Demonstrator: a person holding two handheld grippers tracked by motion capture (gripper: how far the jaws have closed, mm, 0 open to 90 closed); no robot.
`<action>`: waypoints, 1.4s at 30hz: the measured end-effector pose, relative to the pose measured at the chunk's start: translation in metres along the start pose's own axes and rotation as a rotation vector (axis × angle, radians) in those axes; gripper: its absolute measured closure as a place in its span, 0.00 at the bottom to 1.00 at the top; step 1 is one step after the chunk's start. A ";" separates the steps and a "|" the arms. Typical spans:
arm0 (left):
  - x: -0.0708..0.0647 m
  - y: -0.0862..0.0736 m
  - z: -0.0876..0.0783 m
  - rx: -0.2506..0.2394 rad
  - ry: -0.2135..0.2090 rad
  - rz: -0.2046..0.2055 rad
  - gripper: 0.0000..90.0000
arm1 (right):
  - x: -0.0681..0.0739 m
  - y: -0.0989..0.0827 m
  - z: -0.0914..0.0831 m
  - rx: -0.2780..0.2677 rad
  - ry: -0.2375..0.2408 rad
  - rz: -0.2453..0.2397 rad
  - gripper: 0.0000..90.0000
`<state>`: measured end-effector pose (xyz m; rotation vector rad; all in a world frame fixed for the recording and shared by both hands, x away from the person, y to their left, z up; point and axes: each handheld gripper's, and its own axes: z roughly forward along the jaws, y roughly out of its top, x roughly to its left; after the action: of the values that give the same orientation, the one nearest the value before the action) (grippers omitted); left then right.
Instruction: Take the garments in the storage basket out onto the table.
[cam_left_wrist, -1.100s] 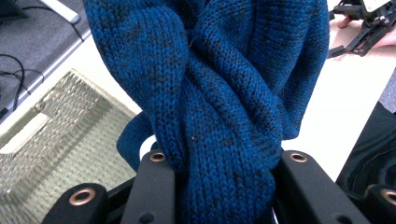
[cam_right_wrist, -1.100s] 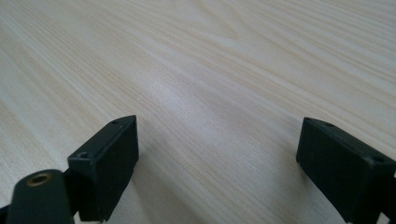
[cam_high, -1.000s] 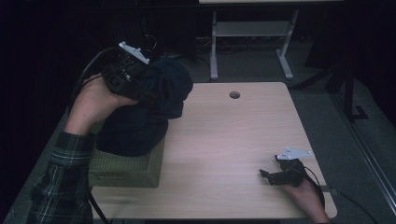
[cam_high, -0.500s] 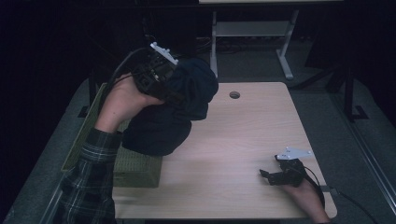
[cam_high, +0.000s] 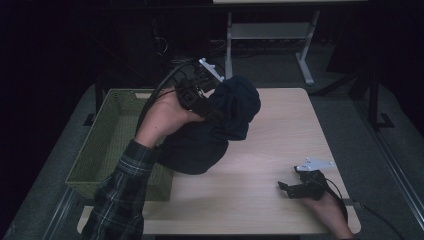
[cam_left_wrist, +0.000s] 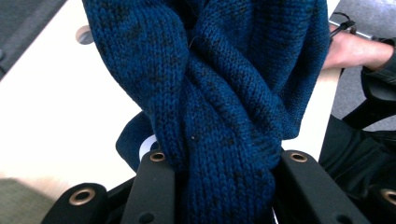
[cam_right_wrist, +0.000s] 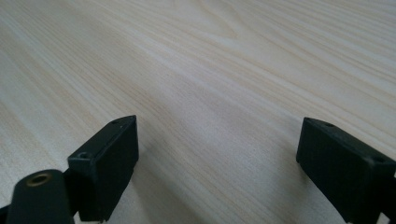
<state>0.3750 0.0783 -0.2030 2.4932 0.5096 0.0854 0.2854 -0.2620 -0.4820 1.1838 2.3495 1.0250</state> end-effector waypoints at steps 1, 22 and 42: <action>-0.001 0.001 0.004 0.003 -0.006 0.001 0.76 | 0.000 0.000 0.000 0.000 0.000 0.001 0.14; -0.022 0.009 0.093 0.055 -0.113 0.034 0.76 | 0.000 0.000 0.000 -0.001 -0.001 0.000 0.14; -0.006 0.002 0.185 0.102 -0.206 0.042 0.75 | 0.000 0.000 0.000 -0.002 -0.001 -0.004 0.14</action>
<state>0.4021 -0.0250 -0.3540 2.5745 0.3837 -0.1842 0.2856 -0.2621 -0.4822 1.1785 2.3482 1.0258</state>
